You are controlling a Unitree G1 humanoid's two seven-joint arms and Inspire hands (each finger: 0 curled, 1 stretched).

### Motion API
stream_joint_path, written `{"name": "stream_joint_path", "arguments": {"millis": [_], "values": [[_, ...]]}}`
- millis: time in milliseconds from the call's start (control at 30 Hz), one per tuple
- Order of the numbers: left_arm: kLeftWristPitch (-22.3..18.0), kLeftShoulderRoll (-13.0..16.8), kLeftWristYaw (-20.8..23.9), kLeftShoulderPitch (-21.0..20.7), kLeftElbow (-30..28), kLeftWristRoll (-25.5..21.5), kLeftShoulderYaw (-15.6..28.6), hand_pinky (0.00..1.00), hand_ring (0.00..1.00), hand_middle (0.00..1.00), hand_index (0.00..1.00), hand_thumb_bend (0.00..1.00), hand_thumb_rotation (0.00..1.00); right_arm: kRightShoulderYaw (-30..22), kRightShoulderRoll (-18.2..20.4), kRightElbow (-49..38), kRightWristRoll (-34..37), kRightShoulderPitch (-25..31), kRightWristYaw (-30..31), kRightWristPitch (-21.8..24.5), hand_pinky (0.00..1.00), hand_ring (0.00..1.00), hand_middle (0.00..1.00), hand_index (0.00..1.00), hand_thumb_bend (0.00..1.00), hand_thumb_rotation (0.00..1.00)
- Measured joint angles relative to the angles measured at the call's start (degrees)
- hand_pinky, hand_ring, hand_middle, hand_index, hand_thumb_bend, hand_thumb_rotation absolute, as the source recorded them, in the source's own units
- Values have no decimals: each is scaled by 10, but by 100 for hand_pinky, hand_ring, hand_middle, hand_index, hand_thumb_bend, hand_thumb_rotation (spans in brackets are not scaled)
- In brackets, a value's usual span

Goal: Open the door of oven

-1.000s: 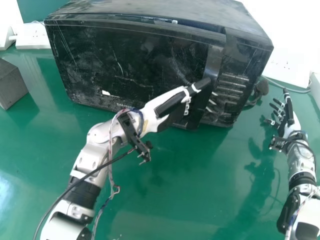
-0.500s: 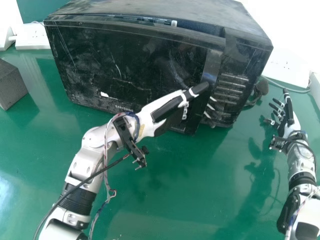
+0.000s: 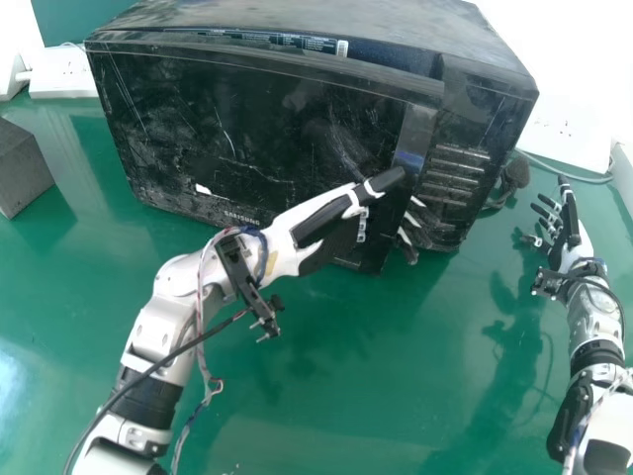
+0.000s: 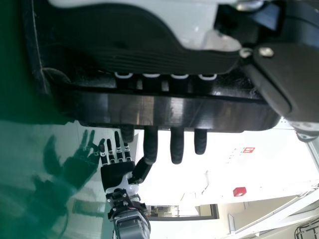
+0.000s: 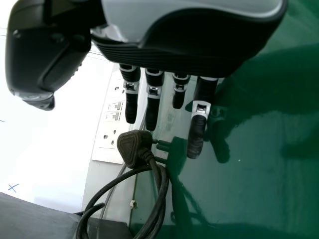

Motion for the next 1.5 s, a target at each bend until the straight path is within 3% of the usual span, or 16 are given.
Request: {"name": "stream_joint_path", "arguments": {"millis": [200, 833, 1000, 1167, 1500], "values": [[4, 10, -6, 13, -24, -3, -1, 32, 44, 53, 61, 95, 85, 0, 1, 0, 0, -1, 0, 0, 68, 75, 82, 84, 82, 100], [39, 37, -35, 41, -77, -35, -1, 29, 39, 48, 59, 98, 82, 1, 3, 0, 0, -2, 0, 0, 69, 76, 83, 84, 84, 100], [47, 42, -40, 48, -84, -50, -1, 27, 35, 45, 58, 98, 81, 1, 3, 0, 0, -2, 0, 0, 69, 77, 83, 84, 79, 100], [66, 49, -40, 54, -105, -55, -1, 26, 33, 43, 58, 98, 83, -1, 3, 0, 0, -2, 0, 0, 68, 75, 81, 84, 83, 100], [68, 60, -54, 63, -116, -73, 4, 25, 32, 42, 55, 98, 80, -1, 3, 0, 0, -3, 0, 0, 71, 76, 82, 84, 81, 100]]}}
